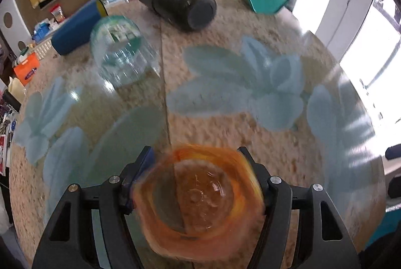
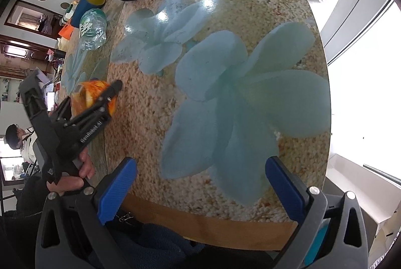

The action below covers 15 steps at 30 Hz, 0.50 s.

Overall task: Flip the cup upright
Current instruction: 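Rotate the held orange cup with the left gripper so its opening faces up, then lower the orange cup onto its base and open the left gripper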

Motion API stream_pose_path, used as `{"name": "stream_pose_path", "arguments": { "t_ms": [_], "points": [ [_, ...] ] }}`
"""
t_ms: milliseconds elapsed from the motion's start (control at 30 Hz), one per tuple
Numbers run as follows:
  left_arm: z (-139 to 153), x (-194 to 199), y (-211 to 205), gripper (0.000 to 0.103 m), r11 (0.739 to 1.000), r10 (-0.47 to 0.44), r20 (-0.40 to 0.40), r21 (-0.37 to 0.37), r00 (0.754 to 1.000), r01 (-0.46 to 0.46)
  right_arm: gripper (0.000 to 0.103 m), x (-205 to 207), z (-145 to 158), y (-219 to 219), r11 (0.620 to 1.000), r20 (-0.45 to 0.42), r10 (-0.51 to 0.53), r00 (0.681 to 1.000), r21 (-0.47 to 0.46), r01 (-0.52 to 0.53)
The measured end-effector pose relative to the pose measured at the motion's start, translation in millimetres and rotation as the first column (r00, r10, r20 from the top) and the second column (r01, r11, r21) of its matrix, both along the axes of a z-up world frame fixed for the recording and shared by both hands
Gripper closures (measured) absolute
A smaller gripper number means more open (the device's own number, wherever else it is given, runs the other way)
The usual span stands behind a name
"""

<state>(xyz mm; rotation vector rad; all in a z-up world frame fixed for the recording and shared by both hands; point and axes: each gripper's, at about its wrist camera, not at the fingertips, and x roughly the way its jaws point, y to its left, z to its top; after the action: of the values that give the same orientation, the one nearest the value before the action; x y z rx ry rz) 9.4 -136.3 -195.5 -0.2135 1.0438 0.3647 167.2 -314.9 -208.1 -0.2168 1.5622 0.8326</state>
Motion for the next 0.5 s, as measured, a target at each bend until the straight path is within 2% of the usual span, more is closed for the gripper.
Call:
{"name": "stream_pose_path", "arguments": {
  "t_ms": [267, 433, 500],
  "points": [
    [7, -1, -12, 0.008, 0.999, -0.043, -0.016, 0.009, 0.999, 0.043, 0.000, -2, 3, 1, 1.000, 0.012, 0.007, 1.000, 0.030, -0.008],
    [18, 0, -19, 0.008, 0.996, -0.086, -0.028, -0.019, 0.996, 0.086, 0.000, -3, 8, -3, 0.999, 0.021, 0.004, 1.000, 0.052, -0.006],
    [23, -1, -20, 0.004, 0.995, -0.099, -0.028, -0.030, 0.995, 0.098, 0.000, -4, 9, -5, 0.998, 0.021, 0.004, 1.000, 0.063, -0.006]
  ]
}}
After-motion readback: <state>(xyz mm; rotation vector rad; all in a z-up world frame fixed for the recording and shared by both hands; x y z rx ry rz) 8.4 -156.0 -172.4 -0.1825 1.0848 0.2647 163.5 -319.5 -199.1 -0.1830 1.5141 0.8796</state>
